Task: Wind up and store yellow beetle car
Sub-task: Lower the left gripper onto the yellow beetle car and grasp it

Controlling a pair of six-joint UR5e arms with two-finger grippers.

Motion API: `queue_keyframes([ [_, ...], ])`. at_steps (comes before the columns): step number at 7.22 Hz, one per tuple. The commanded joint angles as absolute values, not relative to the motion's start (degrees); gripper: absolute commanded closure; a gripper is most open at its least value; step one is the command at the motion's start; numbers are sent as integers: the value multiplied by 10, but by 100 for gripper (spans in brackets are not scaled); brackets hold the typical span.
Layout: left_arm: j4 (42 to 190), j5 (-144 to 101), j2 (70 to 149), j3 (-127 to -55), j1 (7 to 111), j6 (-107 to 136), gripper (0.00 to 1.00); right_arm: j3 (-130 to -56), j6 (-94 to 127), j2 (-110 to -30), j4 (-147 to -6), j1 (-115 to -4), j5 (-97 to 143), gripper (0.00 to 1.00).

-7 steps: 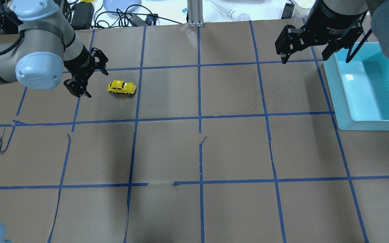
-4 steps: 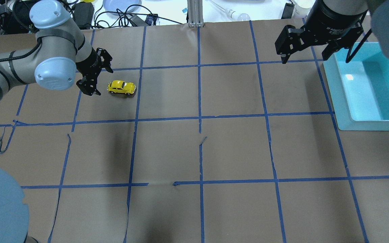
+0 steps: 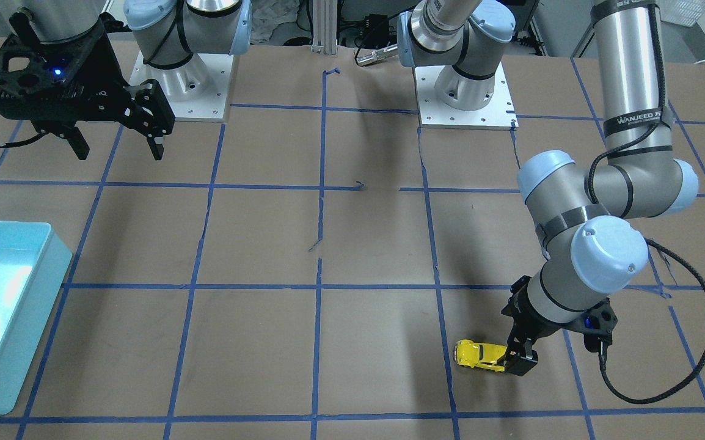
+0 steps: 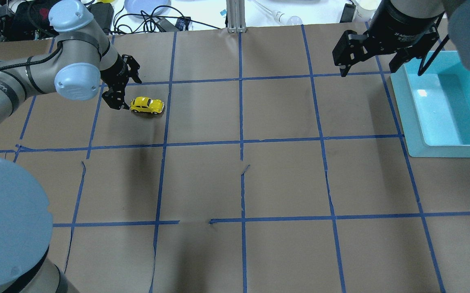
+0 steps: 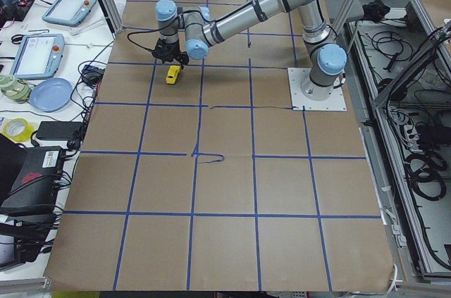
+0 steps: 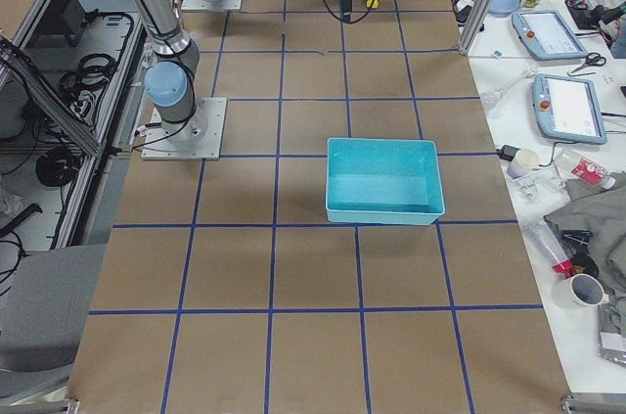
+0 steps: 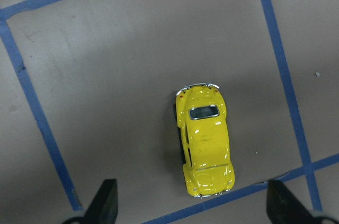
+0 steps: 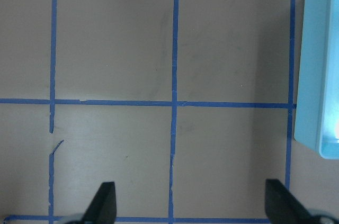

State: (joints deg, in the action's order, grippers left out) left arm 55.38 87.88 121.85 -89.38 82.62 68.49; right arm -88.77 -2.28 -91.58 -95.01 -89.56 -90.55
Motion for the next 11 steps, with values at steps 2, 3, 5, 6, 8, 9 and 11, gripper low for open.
queue_keyframes([
  [2, 530, 881, 1254, -888, 826, 726, 0, -888, -23, -916, -950, -896, -905, 0],
  [3, 530, 883, 1261, -888, 826, 727, 0, -888, -23, -916, -950, -896, -905, 0],
  [5, 530, 878, 1262, -891, 827, 763, 0, -888, -23, -916, -950, -896, -905, 0],
  [6, 530, 879, 1261, -894, 828, 766, 0, -888, -23, -916, -950, -896, -905, 0],
  [8, 530, 878, 1259, -894, 828, 766, 0, -888, -23, -916, -949, -896, -905, 0],
  [9, 529, 878, 1259, -893, 829, 766, 0, -888, -23, -916, -950, -896, -906, 0],
  [11, 530, 876, 1257, -889, 829, 769, 50, -888, -23, -916, -950, -896, -905, 0],
])
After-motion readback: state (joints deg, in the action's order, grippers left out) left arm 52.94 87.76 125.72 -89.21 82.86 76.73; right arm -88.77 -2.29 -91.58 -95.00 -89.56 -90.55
